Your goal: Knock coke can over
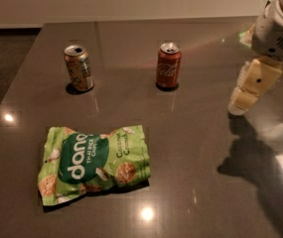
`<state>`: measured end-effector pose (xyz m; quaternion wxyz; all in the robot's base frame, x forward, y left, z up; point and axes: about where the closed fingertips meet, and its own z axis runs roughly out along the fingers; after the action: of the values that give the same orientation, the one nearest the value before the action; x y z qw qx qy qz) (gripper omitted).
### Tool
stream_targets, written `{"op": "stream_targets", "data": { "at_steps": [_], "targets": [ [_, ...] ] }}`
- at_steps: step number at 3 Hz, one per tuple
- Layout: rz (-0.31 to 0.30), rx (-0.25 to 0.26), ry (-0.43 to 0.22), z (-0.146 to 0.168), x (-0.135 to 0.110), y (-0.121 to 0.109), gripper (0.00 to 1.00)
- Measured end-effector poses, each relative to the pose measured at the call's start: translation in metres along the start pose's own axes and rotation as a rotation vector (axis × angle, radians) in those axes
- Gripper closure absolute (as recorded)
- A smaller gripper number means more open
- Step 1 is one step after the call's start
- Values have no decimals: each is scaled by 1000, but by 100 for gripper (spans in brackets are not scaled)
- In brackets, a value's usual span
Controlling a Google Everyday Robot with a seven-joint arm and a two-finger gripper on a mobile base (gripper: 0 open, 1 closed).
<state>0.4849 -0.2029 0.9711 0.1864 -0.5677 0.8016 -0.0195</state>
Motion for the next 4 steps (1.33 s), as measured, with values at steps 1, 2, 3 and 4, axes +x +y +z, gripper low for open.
{"op": "stream_targets", "data": {
  "at_steps": [1,2,3,4],
  "targets": [
    [54,19,-34,22,-21,-25,0],
    [84,24,-78,43,-46,-47,0],
    [113,18,-132,65,-74,-73,0],
    [157,6,-181,88,-88,-94,0]
  ]
}}
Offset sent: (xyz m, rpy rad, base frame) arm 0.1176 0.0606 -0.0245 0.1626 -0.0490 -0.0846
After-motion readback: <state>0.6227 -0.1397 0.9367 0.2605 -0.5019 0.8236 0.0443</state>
